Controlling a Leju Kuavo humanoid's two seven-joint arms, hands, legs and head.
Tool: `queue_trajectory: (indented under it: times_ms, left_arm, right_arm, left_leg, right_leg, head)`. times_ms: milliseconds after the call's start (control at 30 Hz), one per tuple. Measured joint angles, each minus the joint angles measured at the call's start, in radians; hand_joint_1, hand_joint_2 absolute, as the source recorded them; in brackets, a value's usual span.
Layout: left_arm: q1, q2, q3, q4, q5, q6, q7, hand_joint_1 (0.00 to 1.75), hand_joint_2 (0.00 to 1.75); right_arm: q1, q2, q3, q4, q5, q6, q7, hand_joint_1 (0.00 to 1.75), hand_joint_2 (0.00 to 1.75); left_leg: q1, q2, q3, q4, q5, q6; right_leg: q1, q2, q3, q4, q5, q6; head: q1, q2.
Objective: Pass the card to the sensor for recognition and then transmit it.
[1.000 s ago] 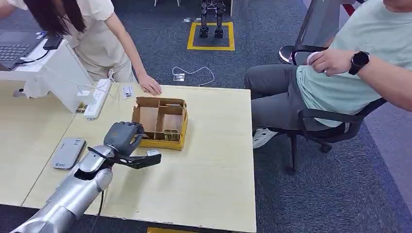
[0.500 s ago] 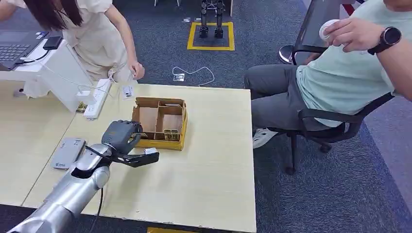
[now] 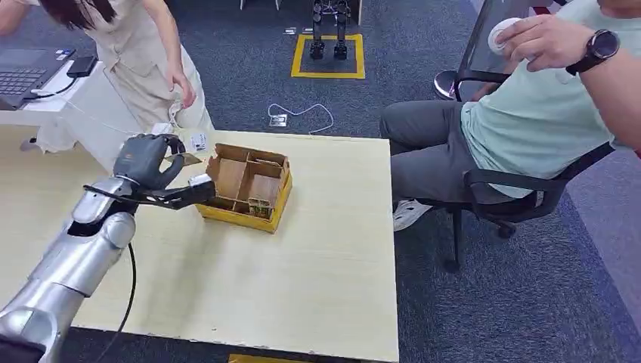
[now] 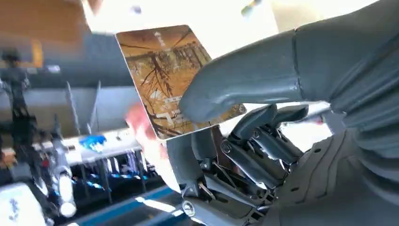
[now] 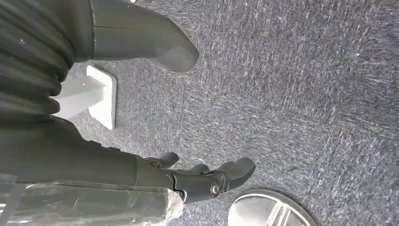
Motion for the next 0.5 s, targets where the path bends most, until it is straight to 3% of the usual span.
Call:
queue_trajectory:
  times_ms: [200, 500]
  left_arm:
    - [-0.134, 0.065, 0.013, 0.000, 0.048, -0.078, -0.008, 1.75, 1.75]
    - [-0.235, 0.057, 0.012, 0.042, 0.042, -0.075, 0.014, 1.75, 1.75]
  right_arm:
    - [0.000, 0.000, 0.000, 0.000, 0.004, 0.001, -0.005, 0.00, 1.75]
    - [-0.002, 0.000, 0.000, 0.000, 0.011, 0.003, -0.005, 0.00, 1.75]
  left_leg:
    - [0.000, 0.000, 0.000, 0.000, 0.000, 0.000]
    - [0.000, 0.000, 0.000, 0.000, 0.001, 0.000]
  right_leg:
    - [0.000, 0.000, 0.000, 0.000, 0.000, 0.000]
    - [0.000, 0.000, 0.000, 0.000, 0.000, 0.000]
  head:
    - [0.000, 0.000]
    - [0.000, 0.000]
